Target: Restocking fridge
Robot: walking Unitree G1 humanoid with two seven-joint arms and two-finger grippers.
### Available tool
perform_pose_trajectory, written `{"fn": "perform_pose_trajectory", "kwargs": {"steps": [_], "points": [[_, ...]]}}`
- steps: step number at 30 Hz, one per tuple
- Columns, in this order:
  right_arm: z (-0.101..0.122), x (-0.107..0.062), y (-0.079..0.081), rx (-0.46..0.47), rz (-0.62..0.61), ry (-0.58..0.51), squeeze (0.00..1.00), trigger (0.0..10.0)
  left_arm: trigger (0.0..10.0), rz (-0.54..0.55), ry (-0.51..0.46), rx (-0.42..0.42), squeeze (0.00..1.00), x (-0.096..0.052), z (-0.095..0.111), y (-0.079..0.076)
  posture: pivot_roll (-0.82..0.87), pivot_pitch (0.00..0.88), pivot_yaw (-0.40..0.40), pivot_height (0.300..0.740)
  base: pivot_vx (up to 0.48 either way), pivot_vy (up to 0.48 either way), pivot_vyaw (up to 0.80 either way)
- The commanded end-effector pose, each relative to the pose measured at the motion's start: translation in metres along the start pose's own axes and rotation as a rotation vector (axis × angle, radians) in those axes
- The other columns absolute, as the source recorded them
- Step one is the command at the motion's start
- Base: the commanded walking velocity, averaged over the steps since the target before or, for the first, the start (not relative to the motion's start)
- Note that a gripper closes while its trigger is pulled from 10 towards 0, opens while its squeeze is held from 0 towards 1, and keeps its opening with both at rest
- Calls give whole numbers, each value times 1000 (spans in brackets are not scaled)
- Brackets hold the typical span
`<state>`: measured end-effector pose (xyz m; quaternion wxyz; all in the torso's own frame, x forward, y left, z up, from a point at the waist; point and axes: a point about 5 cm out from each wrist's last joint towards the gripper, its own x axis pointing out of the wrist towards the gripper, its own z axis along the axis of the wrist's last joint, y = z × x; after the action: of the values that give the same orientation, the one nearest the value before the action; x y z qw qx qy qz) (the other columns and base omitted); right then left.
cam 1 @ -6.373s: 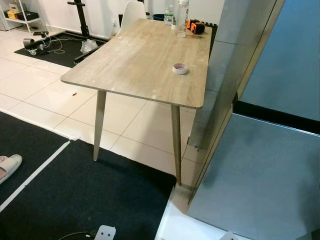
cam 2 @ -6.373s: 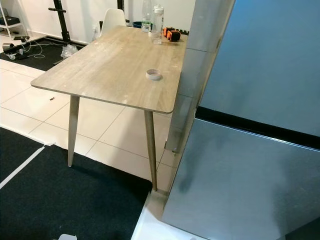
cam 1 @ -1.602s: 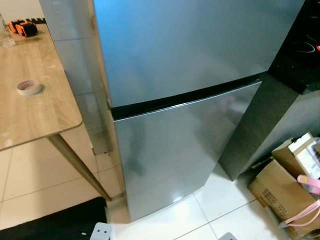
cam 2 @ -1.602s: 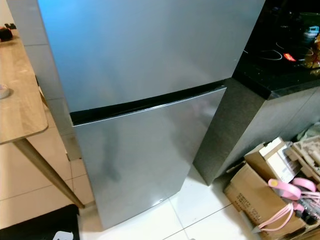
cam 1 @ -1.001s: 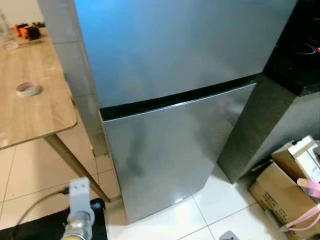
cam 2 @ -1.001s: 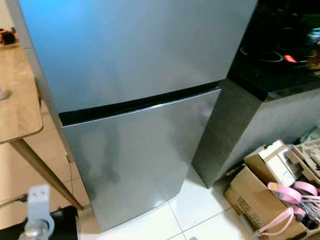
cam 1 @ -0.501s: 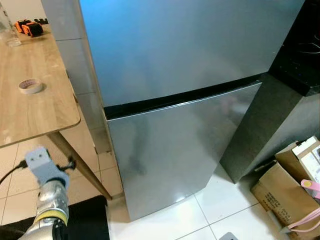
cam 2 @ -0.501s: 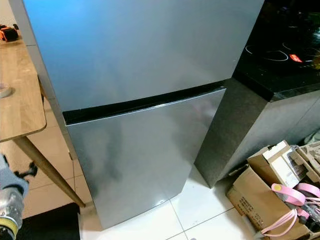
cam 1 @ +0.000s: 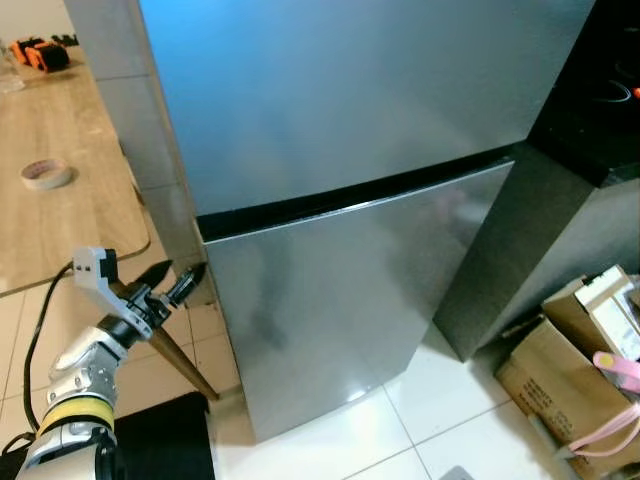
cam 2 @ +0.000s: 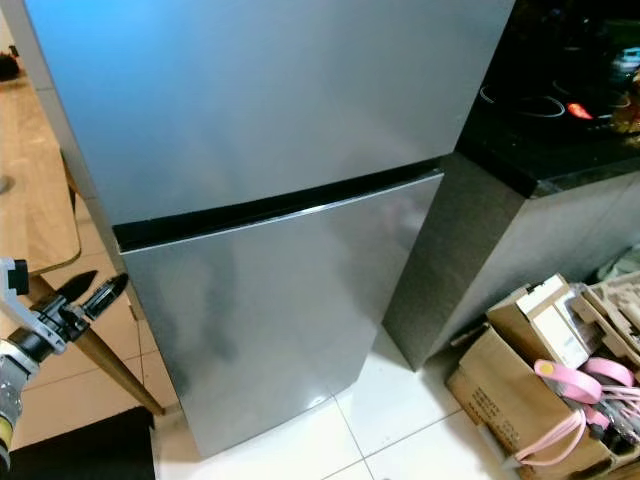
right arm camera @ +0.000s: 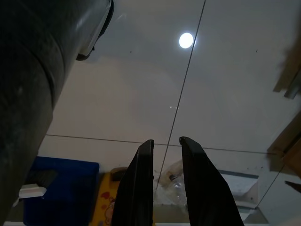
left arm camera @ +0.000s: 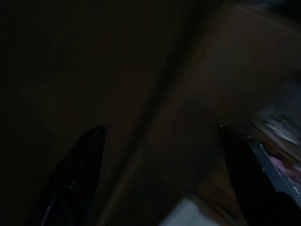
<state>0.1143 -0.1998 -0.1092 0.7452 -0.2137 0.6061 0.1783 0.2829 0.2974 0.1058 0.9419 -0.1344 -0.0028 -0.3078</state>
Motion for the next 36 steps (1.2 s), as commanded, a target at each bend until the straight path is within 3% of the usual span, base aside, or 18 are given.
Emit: {"fn": "perform_pose_trajectory", "kwargs": {"steps": [1,9,15,17,25,32,33,36], "points": [[0,0,-2,-9,-2,4,0,10000,10000,-109,23,28,0,1,9,-5,26,0,-62,740,0,0,0],[0,0,-1,-5,-1,5,0,10000,10000,-298,18,64,0,10,22,-24,23,0,-59,740,0,0,0],[0,0,-1,-5,-1,4,0,10000,10000,-211,40,117,0,20,24,-17,22,0,-58,740,0,0,0],[0,0,-1,-5,-1,3,0,10000,10000,-146,8,150,0,32,31,-14,22,0,-57,740,0,0,0],[0,0,-2,-7,-4,3,0,10000,10000,-98,6,188,0,49,33,-18,19,0,-59,740,0,0,0],[0,0,-3,-4,-11,4,0,10000,10000,-239,37,141,0,61,25,-33,5,0,-57,740,0,0,0],[-1,0,-3,-4,-13,5,0,10000,10000,-325,72,123,0,62,19,-42,2,0,-58,740,0,0,0],[-1,0,-3,-5,-15,7,0,10000,10000,-423,113,88,0,62,12,-53,1,0,-57,740,0,0,0]]}}
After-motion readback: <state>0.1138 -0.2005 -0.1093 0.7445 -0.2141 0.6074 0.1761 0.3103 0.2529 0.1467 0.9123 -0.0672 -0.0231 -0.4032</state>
